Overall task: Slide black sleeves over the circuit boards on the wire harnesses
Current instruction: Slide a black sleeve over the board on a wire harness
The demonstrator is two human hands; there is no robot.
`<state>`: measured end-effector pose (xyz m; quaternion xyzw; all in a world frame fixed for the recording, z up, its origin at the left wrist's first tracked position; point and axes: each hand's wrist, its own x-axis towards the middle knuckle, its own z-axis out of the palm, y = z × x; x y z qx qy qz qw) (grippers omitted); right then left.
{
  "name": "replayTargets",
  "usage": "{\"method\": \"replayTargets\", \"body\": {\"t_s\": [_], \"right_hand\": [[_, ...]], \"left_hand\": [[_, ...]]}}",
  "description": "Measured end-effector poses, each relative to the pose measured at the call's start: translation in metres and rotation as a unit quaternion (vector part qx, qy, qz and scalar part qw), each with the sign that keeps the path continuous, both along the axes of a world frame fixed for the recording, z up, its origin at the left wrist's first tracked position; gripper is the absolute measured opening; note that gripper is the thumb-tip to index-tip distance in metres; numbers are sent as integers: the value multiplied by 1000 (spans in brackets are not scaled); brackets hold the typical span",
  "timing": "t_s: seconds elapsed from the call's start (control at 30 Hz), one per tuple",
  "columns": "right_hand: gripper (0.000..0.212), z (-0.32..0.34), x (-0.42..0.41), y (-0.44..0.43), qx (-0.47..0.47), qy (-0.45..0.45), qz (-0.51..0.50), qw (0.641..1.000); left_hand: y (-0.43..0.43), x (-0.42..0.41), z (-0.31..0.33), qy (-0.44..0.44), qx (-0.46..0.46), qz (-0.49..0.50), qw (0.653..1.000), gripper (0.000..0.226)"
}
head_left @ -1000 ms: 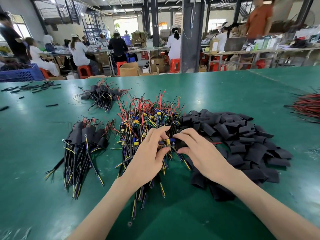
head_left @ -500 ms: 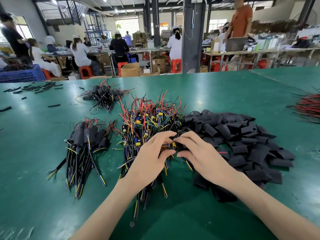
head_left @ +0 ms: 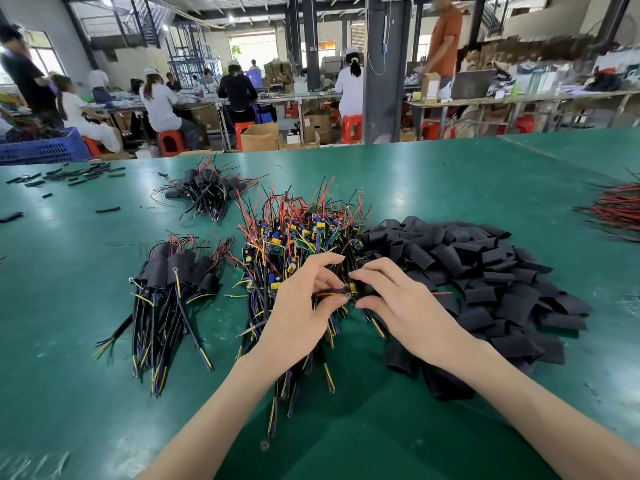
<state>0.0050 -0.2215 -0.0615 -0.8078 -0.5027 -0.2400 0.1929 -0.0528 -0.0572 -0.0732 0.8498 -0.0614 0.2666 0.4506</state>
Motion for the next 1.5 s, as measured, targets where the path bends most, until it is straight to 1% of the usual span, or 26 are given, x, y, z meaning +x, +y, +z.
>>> {"method": "replayTargets", "body": {"t_s": [0.07, 0.17, 0.23, 0.37, 0.47, 0.6, 0.8, 0.97, 1.03, 1.1, 1.17, 1.3, 1.5], "right_hand": [[33, -3, 3, 0, 9, 50, 11, 999], [47, -10, 9, 0, 32, 126, 19, 991], [53, -12, 13, 0, 42, 161, 4, 986], [45, -14, 19, -2, 45, 154, -34, 986], [42, -17, 21, -2, 43, 167, -33, 984], [35, -18, 22, -3, 41, 168, -27, 984], [41, -18, 23, -4, 43, 154, -23, 987], [35, -15, 22, -4, 34, 157, -14, 987], [39, -14, 20, -4, 40, 162, -10, 986], [42, -12, 18, -3, 55, 182, 15, 982], [40, -11, 15, -2, 58, 186, 30, 980], [34, -10, 16, -2, 56, 183, 32, 981], [36, -7, 14, -2, 51, 188, 29, 980]], "left_hand": [[0, 0, 1, 4, -20, -11, 1000, 56], [2, -1, 3, -4, -48, -23, 999, 55], [3, -1, 4, -10, -58, -25, 998, 54], [4, -1, 5, -6, -66, -26, 997, 52], [3, -1, 5, -3, -55, -27, 998, 49], [4, -2, 4, -3, -53, -30, 998, 50], [3, -2, 3, -1, -46, -26, 999, 49], [3, -2, 3, -2, -42, -29, 999, 49], [3, -3, 3, 0, -43, -33, 999, 48], [2, -3, 4, 2, -45, -36, 998, 47], [2, -3, 4, 3, -46, -36, 998, 47], [1, -4, 5, 6, -48, -39, 998, 45], [1, -4, 5, 5, -52, -43, 998, 46]]}}
